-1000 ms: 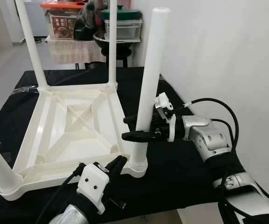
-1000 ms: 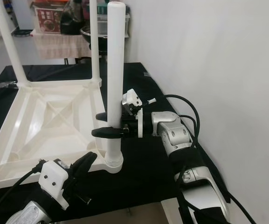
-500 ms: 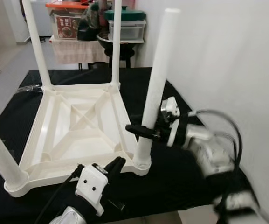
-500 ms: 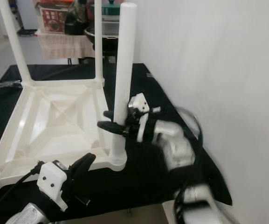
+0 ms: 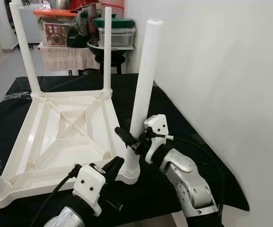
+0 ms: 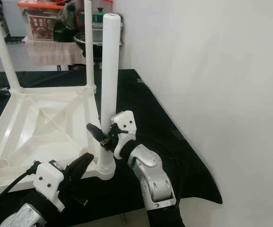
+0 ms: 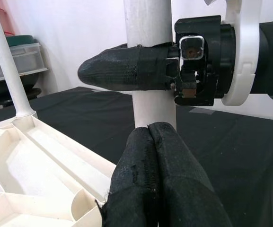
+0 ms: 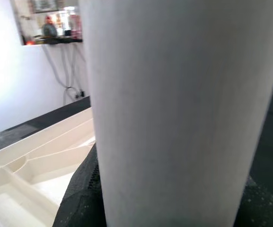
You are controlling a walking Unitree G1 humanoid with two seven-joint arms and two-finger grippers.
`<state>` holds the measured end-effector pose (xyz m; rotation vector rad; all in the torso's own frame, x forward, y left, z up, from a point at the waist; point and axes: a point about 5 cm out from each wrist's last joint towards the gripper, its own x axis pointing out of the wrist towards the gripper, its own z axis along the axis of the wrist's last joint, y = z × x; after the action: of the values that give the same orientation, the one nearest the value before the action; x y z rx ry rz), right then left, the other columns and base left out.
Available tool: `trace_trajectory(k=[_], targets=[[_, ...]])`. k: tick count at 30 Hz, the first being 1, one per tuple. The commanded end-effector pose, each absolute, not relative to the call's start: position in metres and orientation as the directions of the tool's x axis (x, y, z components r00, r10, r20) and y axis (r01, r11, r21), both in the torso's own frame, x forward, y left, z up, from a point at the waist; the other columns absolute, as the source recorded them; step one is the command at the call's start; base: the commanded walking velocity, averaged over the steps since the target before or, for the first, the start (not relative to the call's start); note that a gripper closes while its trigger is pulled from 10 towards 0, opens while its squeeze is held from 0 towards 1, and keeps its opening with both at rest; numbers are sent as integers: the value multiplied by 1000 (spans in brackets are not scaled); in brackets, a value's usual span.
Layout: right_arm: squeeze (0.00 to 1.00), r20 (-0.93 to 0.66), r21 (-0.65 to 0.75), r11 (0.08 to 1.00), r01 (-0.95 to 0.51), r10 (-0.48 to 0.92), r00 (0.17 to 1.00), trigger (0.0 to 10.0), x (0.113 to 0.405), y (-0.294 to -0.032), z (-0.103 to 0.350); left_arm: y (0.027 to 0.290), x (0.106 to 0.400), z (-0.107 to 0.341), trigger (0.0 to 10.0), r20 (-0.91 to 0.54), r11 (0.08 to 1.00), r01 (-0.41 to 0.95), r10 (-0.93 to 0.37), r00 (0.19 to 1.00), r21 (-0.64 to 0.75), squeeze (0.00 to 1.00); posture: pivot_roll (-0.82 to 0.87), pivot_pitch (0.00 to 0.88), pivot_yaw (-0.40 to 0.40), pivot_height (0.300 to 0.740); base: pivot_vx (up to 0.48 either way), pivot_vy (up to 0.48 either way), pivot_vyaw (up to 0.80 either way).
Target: Building children table
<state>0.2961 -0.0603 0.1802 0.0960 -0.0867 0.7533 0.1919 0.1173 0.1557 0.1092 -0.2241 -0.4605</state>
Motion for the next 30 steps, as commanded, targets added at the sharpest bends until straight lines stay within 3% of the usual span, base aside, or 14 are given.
trace_trajectory(k=[1,2,3,5,8,9,15,16,19,25,30], targets=[[0,15,169,755,-634,641,767,10000,296,-64,157,117,192,153,10000,175,887,436,-458,872,151,0,30,19,-64,740,0,0,0],[0,15,169,755,-634,641,767,10000,296,-64,157,117,192,153,10000,175,887,436,-458,872,151,0,30,19,-64,740,0,0,0],[1000,24,180,725,-665,672,740,10000,295,-62,161,117,192,152,10000,174,886,438,-460,871,151,0,31,19,-63,740,0,0,0],[1000,60,145,659,-738,739,671,10000,293,-59,172,116,192,152,10000,173,885,441,-463,869,149,0,30,18,-62,740,0,0,0],[1000,61,113,632,-767,766,640,10000,295,-59,176,116,192,152,10000,173,884,443,-464,869,148,0,29,16,-61,740,0,0,0],[0,71,61,537,-841,838,541,10000,306,-69,189,115,192,152,10000,173,884,444,-465,868,147,0,31,14,-64,740,0,0,0],[0,42,-24,397,-917,917,396,10000,319,-85,202,115,192,152,10000,174,884,444,-465,868,147,0,34,11,-66,740,0,0,0],[0,-9,-60,312,-948,950,313,10000,328,-94,206,114,192,151,10000,173,884,443,-464,869,147,0,45,5,-71,740,0,0,0],[0,-41,-57,254,-965,966,257,10000,335,-99,208,114,192,151,10000,173,885,442,-463,869,147,0,48,4,-72,740,0,0,0],[0,-72,-32,168,-985,983,170,10000,347,-103,212,113,191,150,10000,171,885,442,-463,870,148,0,61,2,-73,740,0,0,0],[0,-63,-28,149,-988,987,151,10000,352,-104,215,113,191,150,10000,170,885,442,-463,870,148,0,61,5,-72,740,0,0,0]])
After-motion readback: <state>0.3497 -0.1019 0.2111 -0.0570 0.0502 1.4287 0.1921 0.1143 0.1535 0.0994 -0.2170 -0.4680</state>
